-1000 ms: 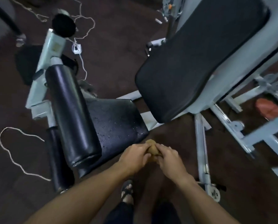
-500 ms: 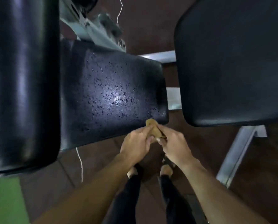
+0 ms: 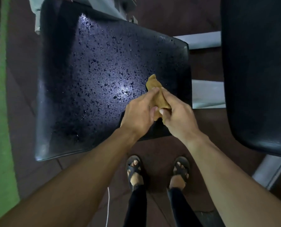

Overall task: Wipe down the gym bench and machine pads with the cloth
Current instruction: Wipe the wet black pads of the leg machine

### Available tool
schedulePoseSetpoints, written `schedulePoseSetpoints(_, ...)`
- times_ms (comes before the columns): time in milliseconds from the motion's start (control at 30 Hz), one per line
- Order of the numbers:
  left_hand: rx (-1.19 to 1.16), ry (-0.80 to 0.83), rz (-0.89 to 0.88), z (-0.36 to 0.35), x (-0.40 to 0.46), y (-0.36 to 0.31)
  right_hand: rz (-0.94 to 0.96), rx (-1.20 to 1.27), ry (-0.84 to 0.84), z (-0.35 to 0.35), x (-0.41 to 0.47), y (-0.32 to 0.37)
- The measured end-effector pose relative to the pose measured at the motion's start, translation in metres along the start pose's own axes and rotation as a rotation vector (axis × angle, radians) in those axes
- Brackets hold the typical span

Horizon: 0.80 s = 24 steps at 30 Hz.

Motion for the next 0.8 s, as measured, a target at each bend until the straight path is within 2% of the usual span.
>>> schedulePoseSetpoints(133, -0.070, 0.129, 0.035, -0.004, 0.006, 0.004, -0.003, -0.007, 0.094, -0.004, 0.004, -0.007)
schedulePoseSetpoints(333, -0.195, 0.131, 0.032, 0.011, -0.002, 0.001, 0.053, -0.010, 0.128, 0.002, 0.002, 0.008)
schedulePoseSetpoints(467, -0.033, 0.143, 0.079, -0.005, -0.022, 0.018, 0.031, -0.225, 0.201, -0.026, -0.006, 0.008)
schedulePoseSetpoints(700, 0.166, 0.148, 0.008, -0.002, -0.021, 0.010, -0.046, -0.408, 0.198, -0.022, -0.010, 0.004)
schedulePoseSetpoints(800, 0.238, 0.091, -0.021, 0.015, -0.019, 0.011, 0.000, -0.431, 0.080, -0.014, -0.011, 0.007)
Point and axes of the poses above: each hand's wrist, its own x-axis towards the middle knuckle, its own z-axis out of the back of the hand, y = z × x, the point moved 9 cm from there along x, towards the middle knuckle, and after that the axes turned 14 degrees about y, right-handed, at the moved point
